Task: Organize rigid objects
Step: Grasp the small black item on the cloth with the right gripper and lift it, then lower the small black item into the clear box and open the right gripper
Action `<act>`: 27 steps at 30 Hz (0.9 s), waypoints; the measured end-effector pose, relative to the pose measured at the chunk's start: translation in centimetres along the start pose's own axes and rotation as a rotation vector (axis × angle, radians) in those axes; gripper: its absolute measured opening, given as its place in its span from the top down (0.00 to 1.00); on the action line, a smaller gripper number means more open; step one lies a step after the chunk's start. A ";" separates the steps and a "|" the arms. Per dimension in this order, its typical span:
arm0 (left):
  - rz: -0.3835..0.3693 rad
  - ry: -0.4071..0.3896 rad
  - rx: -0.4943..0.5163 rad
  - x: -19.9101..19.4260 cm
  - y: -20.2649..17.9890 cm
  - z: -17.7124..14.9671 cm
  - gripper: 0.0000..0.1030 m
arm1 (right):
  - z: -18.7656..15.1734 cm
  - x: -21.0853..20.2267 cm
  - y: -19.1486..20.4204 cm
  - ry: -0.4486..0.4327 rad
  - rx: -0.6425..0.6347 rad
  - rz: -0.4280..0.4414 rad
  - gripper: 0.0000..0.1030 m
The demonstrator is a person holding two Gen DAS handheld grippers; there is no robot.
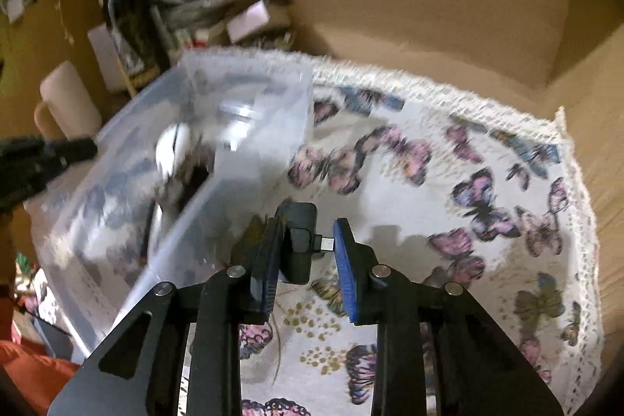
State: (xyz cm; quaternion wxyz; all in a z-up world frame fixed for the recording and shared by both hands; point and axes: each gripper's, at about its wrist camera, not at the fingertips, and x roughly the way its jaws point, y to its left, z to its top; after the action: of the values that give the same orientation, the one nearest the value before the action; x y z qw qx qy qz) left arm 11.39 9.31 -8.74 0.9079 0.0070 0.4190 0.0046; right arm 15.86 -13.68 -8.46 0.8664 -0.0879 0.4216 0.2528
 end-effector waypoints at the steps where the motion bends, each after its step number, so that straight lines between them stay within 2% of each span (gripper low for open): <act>1: -0.002 0.001 0.004 0.0 -0.2 0.0 0.91 | 0.2 -0.5 -0.1 -0.019 0.006 0.000 0.76; 8: -0.003 0.002 0.012 0.0 -0.6 0.0 0.91 | 2.0 -3.7 0.4 -0.139 0.008 0.024 0.76; 13: -0.011 0.002 0.014 0.1 -0.6 0.1 0.91 | 3.1 -4.0 1.9 -0.176 -0.022 0.067 0.76; 19: -0.023 -0.001 0.020 0.1 -0.3 0.0 0.91 | 3.9 -2.4 3.8 -0.156 -0.063 0.108 0.76; 27: -0.040 -0.006 0.014 0.0 0.0 -0.1 0.91 | 4.5 0.7 5.2 -0.078 -0.096 0.141 0.76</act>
State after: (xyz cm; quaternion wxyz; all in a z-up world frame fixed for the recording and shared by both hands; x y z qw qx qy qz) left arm 11.30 9.27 -8.79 0.9090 0.0050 0.4165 -0.0166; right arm 16.64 -7.31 -5.90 0.8570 -0.0898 0.3802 0.3362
